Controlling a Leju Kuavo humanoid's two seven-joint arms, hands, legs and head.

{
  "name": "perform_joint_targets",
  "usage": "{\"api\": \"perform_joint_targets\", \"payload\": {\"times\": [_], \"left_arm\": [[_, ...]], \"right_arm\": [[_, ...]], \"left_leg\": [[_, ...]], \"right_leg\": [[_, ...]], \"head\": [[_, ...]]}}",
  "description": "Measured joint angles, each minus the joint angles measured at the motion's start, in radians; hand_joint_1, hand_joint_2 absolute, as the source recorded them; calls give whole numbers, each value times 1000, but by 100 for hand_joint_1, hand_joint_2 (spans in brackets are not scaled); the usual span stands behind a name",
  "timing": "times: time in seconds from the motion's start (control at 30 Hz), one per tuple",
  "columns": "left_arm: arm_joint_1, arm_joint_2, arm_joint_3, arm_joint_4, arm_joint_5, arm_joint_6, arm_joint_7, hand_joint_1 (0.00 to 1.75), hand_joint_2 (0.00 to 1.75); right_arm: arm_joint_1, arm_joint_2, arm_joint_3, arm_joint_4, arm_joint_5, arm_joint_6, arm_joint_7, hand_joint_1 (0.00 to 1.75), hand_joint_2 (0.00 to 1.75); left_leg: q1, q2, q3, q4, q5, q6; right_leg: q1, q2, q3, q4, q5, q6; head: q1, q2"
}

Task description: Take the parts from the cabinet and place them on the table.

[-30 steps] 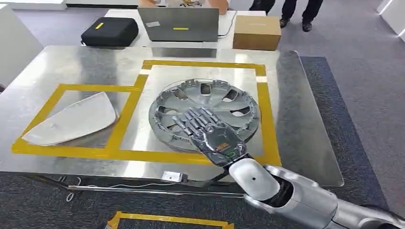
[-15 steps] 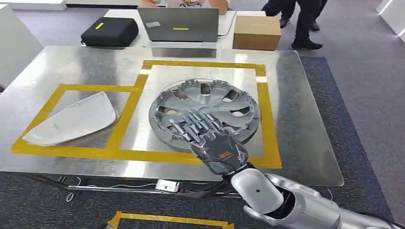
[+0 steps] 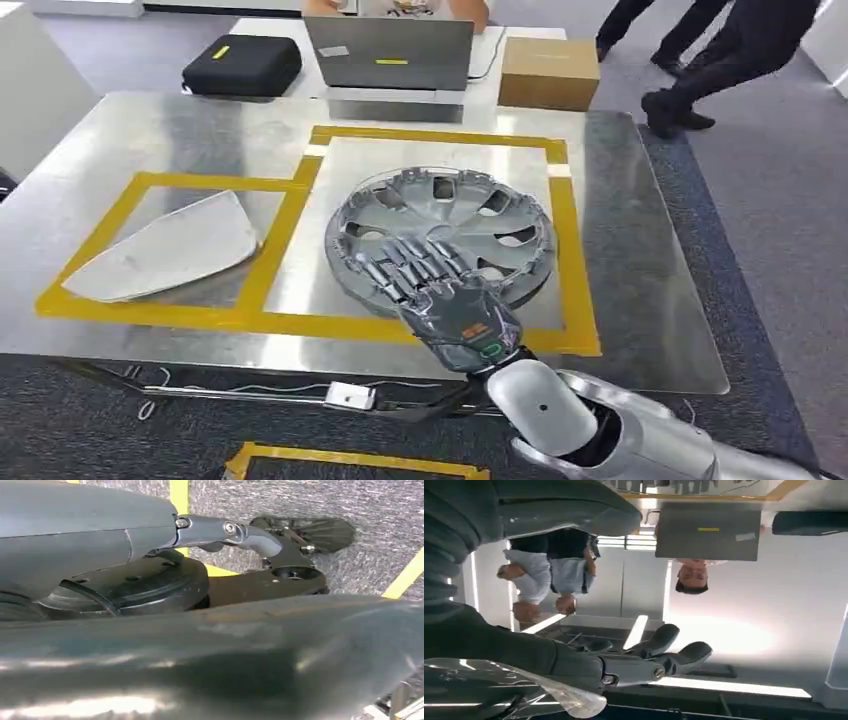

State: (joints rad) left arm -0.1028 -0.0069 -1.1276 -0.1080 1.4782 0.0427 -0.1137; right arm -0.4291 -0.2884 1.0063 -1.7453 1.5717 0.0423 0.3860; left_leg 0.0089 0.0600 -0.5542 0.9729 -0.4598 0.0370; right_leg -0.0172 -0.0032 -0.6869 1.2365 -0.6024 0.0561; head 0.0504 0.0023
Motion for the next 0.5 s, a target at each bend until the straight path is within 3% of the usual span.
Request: {"api": "perform_joint_targets", "payload": {"times": [0.03,0.07,0.1,0.17,0.2,0.23,0.3,0.37,0.4,0.43,0.5], "left_arm": [[0,0,0,0,0,0,0,0,0],[0,0,0,0,0,0,0,0,0],[0,-1,0,0,1,2,0,0,0],[0,-2,0,0,2,3,0,0,0],[-1,0,0,2,2,5,0,0,0],[-3,0,-1,3,5,9,0,0,0],[-3,0,-2,3,9,12,0,0,0],[-4,0,-5,3,10,15,0,0,0],[-4,1,-7,4,11,16,-2,0,0],[-4,1,-8,4,13,17,-3,0,0],[-4,1,-9,4,18,19,-3,0,0]], "right_arm": [[3,-2,0,0,0,0,0,0,175],[4,-3,0,0,0,1,-1,0,175],[4,-5,0,0,0,2,-4,0,175],[3,-8,-2,0,0,4,-11,0,175],[4,-8,-2,0,0,5,-16,0,175],[4,-8,-3,-4,0,6,-25,0,175],[11,-10,-9,-4,0,8,-31,0,175],[11,-10,-13,-4,0,8,-37,0,175],[11,-10,-13,-5,0,7,-38,0,175],[12,-10,-16,-5,0,7,-38,0,175],[13,-10,-17,-4,0,6,-38,0,175]], "left_leg": [[0,0,0,3,2,-1],[1,0,0,4,2,-2],[3,0,-1,8,0,-4],[10,-1,-1,23,-10,-19],[5,-2,-5,30,-14,-28],[1,-2,-14,46,-16,-33],[2,-1,-16,41,-9,-43],[6,-2,-18,46,-15,-50],[8,-22,-24,66,-48,-55],[8,-37,-45,128,-101,-57],[8,-46,-97,286,-189,-58]], "right_leg": [[-2,0,-30,56,-11,5],[-4,0,-27,47,6,8],[-8,-1,0,-12,47,11],[-16,-9,90,-192,136,17],[-11,-16,106,-220,111,18],[-10,-9,112,-225,121,-1],[-6,-6,103,-213,120,-12],[-9,-3,99,-218,130,-31],[-9,-3,95,-218,134,-37],[-8,-2,89,-218,138,-45],[-3,0,73,-217,148,-55]], "head": [[0,0],[0,0],[0,0],[1,0],[1,0],[2,0],[-2,0],[-2,0],[-3,0],[-6,0],[-7,0]]}}
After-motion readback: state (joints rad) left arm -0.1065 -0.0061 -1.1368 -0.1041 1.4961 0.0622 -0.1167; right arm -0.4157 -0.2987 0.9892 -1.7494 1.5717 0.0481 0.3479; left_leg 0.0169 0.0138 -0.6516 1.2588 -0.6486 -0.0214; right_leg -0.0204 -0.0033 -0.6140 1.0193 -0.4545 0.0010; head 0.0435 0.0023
